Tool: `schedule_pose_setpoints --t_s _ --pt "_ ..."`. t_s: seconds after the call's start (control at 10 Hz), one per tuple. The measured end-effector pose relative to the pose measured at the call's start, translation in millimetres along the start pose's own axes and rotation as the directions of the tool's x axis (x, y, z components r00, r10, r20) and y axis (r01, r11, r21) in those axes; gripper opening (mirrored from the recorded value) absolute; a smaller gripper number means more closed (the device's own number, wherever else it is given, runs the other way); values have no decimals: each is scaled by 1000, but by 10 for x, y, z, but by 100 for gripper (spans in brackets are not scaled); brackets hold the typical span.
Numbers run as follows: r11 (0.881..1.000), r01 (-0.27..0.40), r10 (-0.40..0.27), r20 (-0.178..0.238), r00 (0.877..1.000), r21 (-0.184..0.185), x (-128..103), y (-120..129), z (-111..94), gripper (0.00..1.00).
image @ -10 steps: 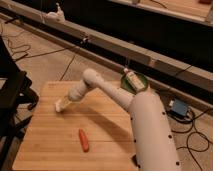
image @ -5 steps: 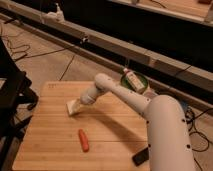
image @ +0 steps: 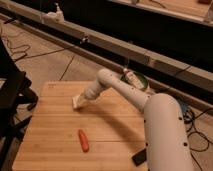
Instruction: Wipe the white sponge on the table
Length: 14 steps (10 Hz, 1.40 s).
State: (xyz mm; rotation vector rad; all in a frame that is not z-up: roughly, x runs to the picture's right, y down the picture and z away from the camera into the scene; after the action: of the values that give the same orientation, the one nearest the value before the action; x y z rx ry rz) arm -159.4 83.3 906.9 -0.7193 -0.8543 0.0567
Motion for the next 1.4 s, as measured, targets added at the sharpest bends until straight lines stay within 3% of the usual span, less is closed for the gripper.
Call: schedule_pose_setpoints --t_s 0.4,0.8,0.9,1.1,1.4 --pt "994 92 -89 57 994 -57 -406 -145 350 0" --pt "981 153 -141 97 985 -119 -628 119 465 0" --pt "980 139 -126 95 987 -142 -577 278 460 0" --pt "985 81 -70 72 995 -150 -405 458 390 0" --pt "995 -9 10 9 1000 -103 -63 502 120 0"
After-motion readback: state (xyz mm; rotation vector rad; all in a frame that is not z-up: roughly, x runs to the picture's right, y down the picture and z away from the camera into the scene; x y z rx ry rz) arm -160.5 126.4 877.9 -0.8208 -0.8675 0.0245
